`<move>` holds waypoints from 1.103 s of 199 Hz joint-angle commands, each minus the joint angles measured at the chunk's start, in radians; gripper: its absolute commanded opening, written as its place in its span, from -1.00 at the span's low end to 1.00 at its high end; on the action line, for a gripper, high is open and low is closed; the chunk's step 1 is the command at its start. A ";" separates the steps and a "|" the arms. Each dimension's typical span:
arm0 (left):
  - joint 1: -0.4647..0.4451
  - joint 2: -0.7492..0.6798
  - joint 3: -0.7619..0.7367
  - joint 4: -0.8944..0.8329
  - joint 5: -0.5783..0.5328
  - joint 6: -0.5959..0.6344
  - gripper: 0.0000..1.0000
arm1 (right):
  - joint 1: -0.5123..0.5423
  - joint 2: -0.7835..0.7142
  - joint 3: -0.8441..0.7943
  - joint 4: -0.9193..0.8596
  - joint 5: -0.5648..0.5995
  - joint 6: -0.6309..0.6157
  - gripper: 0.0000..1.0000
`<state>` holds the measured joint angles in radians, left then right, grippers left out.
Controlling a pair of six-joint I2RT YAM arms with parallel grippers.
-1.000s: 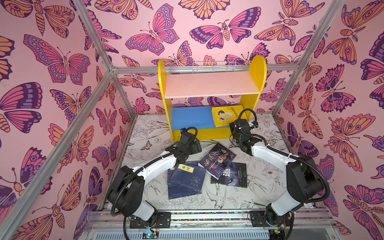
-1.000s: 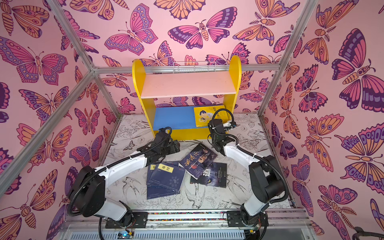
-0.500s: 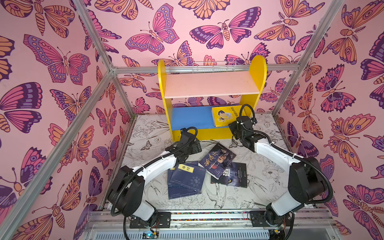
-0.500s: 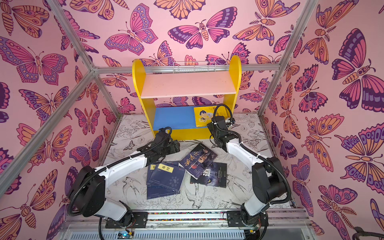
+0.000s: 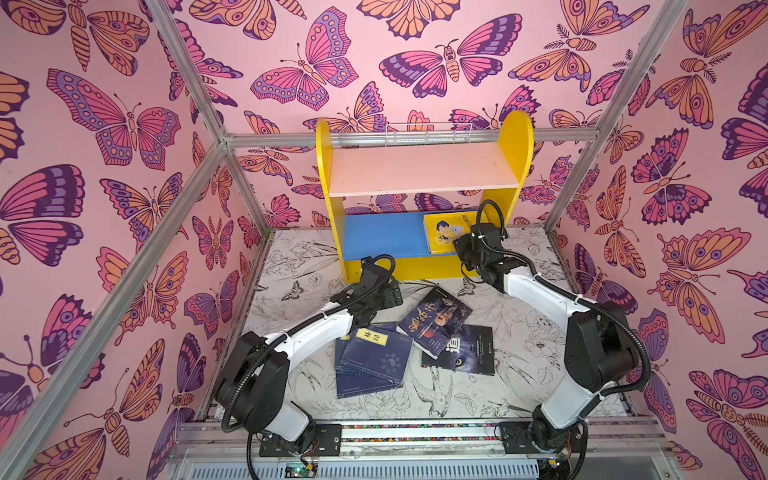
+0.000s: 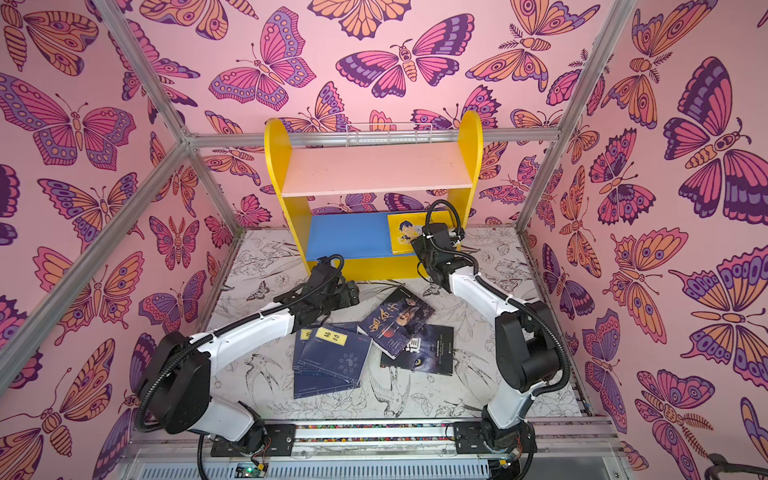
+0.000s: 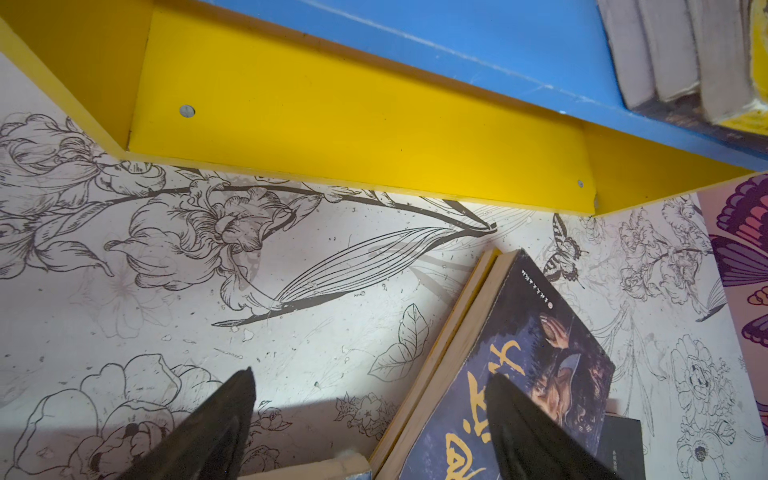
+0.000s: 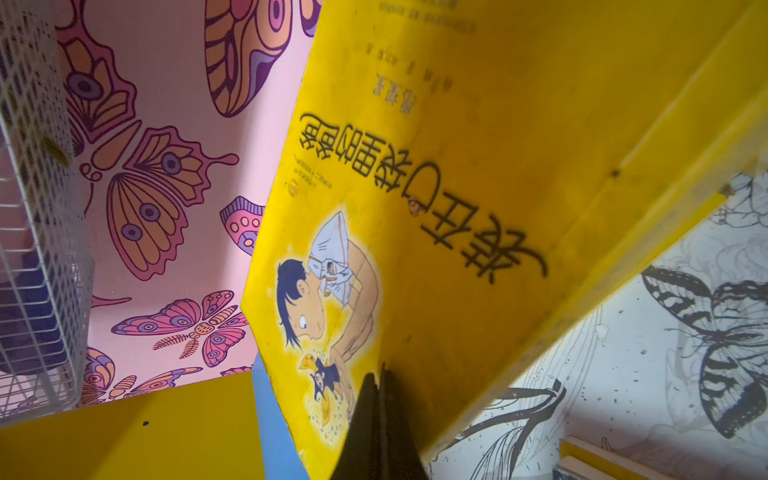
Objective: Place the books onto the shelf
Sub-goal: 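Lay the yellow book flat on the black book and open the right gripper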
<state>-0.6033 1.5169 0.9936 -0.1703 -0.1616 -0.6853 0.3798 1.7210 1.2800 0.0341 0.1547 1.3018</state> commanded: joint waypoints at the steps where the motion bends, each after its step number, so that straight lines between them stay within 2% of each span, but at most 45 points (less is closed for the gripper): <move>1: -0.004 -0.013 -0.016 -0.028 -0.020 0.016 0.77 | -0.008 0.016 0.028 -0.006 -0.033 0.004 -1.00; 85: -0.005 0.009 -0.007 -0.027 -0.009 0.009 0.77 | -0.008 -0.111 -0.107 -0.047 -0.030 0.004 -1.00; 220: -0.003 -0.013 -0.018 -0.035 -0.030 0.013 0.76 | -0.007 0.031 0.035 -0.046 -0.066 0.008 -1.00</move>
<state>-0.6037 1.5204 0.9936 -0.1837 -0.1665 -0.6819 0.3771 1.7359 1.2568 -0.0166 0.0853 1.3083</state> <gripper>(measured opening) 0.882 0.016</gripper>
